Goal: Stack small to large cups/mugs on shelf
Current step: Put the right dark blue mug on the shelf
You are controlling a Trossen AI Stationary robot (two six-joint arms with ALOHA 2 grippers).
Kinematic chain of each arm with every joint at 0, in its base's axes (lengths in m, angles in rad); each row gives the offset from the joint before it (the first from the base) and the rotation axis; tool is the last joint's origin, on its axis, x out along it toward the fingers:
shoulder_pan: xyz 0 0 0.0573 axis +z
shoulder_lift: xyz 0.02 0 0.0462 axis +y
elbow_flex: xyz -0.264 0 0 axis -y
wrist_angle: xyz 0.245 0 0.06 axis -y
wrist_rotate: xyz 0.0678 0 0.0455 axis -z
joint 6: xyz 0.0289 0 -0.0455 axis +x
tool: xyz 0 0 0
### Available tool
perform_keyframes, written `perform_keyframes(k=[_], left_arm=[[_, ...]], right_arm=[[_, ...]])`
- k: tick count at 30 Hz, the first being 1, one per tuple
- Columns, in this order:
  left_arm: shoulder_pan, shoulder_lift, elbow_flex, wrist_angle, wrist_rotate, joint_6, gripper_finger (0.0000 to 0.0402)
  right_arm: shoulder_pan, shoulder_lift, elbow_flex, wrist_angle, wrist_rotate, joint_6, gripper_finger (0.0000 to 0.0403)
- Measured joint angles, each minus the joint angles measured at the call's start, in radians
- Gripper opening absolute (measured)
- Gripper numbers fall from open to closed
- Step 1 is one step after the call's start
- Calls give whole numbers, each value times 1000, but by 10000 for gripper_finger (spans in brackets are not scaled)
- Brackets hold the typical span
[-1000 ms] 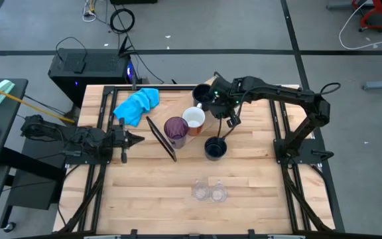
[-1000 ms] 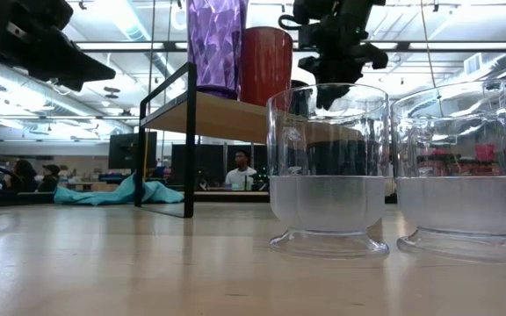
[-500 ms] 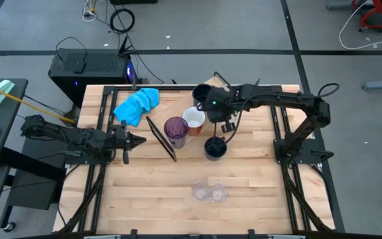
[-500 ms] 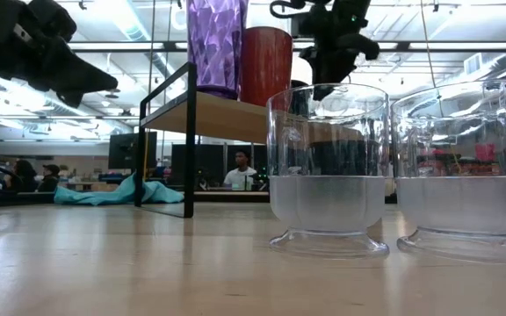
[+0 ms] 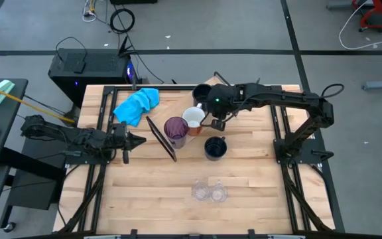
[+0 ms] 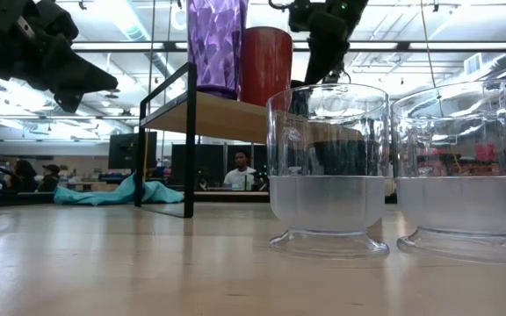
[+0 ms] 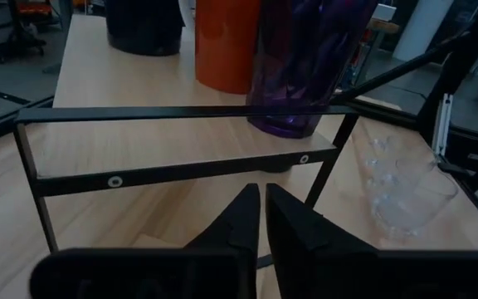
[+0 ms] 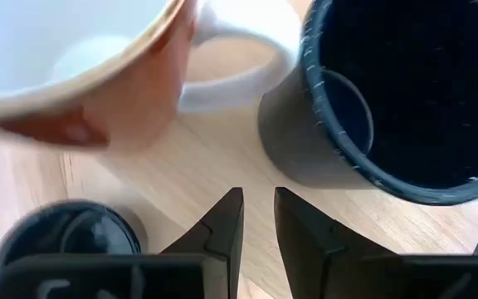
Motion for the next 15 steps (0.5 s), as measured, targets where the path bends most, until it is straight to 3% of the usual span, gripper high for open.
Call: perform_keyframes(k=[15], left_arm=[[0,0,0,-1,0,1,39]], right_arm=[[0,-6,0,23,31,206,73]])
